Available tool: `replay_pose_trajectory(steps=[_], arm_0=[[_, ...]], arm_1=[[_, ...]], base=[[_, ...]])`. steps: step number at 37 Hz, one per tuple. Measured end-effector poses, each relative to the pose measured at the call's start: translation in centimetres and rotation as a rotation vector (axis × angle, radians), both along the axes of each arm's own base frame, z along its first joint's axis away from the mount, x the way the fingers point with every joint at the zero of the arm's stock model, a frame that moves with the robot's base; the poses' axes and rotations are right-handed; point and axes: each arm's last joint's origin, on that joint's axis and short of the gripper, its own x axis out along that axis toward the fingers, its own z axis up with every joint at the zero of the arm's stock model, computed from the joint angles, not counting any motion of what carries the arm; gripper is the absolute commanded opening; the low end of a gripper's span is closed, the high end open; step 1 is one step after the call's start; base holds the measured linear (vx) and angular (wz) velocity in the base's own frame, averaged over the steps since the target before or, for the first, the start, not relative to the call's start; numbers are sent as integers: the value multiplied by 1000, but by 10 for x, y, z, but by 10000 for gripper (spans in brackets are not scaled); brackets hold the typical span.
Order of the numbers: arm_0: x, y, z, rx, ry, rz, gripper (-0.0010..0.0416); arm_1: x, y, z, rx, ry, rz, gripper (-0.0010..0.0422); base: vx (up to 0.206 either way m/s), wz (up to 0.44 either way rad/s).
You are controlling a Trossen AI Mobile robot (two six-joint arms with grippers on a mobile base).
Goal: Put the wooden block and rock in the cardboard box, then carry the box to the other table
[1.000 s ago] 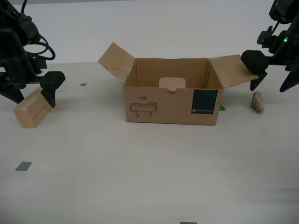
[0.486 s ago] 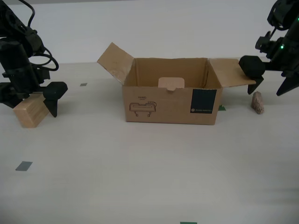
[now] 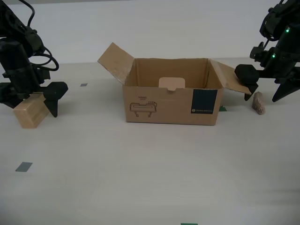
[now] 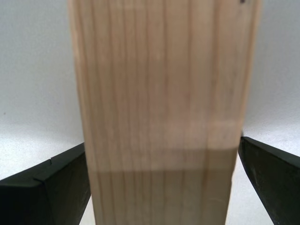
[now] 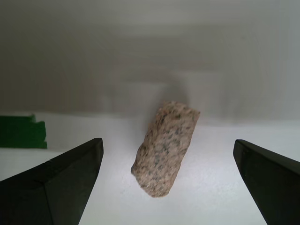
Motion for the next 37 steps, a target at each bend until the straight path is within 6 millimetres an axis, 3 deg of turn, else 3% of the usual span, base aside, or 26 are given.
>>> replay_pose_trajectory(steps=[14, 31, 37], arm_0=[[3, -1, -20, -20, 67, 7, 389], [4, -1, -17, -21, 52, 6, 389], [3, -1, -17, -21, 53, 6, 380]], arm_1=[[2, 0, 0, 3, -28, -21, 391], [2, 0, 0, 3, -26, -23, 390], [2, 0, 0, 3, -21, -23, 355]], base=[[0, 0], [0, 0], [0, 0]])
